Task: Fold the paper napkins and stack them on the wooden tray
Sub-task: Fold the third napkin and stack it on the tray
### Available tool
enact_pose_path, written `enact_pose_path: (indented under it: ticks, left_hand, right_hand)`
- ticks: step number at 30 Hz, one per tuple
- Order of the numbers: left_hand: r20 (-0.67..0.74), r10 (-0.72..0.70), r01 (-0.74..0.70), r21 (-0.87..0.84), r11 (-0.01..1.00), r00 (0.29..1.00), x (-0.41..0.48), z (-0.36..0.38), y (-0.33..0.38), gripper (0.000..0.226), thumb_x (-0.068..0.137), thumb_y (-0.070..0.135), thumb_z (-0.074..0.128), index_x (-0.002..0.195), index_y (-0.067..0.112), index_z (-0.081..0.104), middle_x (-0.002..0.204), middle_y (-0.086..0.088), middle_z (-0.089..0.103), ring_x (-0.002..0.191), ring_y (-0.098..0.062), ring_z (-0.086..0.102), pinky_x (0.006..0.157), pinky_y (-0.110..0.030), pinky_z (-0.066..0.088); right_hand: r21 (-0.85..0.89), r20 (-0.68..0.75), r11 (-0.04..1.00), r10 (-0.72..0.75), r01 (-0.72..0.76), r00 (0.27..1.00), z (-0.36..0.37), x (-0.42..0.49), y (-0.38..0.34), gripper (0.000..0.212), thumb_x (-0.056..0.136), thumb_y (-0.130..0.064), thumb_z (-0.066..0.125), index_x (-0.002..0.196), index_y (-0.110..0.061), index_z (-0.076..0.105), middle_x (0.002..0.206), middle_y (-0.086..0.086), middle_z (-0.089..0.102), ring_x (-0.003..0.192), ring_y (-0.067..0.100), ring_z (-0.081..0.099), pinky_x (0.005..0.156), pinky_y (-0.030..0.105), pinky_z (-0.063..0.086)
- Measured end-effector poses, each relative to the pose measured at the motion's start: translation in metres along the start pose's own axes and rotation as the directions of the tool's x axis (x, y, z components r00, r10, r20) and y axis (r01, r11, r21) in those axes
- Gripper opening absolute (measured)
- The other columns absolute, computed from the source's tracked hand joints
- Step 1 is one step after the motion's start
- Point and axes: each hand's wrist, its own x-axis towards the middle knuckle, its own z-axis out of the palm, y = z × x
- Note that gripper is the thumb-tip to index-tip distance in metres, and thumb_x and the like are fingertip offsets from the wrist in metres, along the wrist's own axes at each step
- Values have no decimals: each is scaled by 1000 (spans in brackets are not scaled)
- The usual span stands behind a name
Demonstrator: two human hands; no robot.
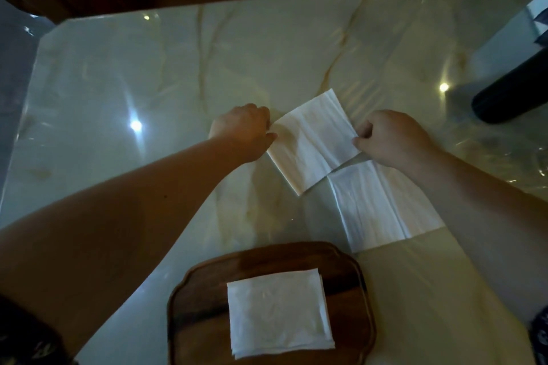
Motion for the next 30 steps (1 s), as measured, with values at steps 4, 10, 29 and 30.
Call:
enact_pose_path:
  ticks: [4,10,29,30]
  left_hand:
    - [30,-11,12,-31,999,1000,-12,2,-1,22,89,38,52,96,20,61,99,-4,60,94,-28,60,73,-38,48]
    - [9,-58,58,-101,993,998,-59,0,-11,19,88,40,51,86,23,60,83,1,63,74,-22,59,67,-34,53]
    - [-208,55,-83,-129,988,977,-73,-8,-26,80,76,32,73,142,17,29,144,-8,39,132,-28,34,103,-46,38]
    - [-169,77,-94,-97,991,983,-68,-11,-25,86,76,34,73,145,18,23,146,-8,38,134,-29,33,105,-47,35]
  right_hand:
    - [41,-18,998,-37,38,999,0,2,-6,5,75,-24,67,75,-19,66,89,9,70,88,32,64,72,33,46]
    - [81,-65,978,-188,193,980,-12,9,-36,6,74,-21,66,72,-22,60,74,-1,61,81,27,63,67,33,47]
    - [213,-27,872,-446,441,895,1,-15,-78,13,77,-11,67,90,-13,67,66,-15,53,61,5,51,61,24,38]
    - [239,-31,860,-458,452,888,-1,-19,-76,15,76,-10,67,91,-13,66,68,-16,55,60,1,53,60,19,38]
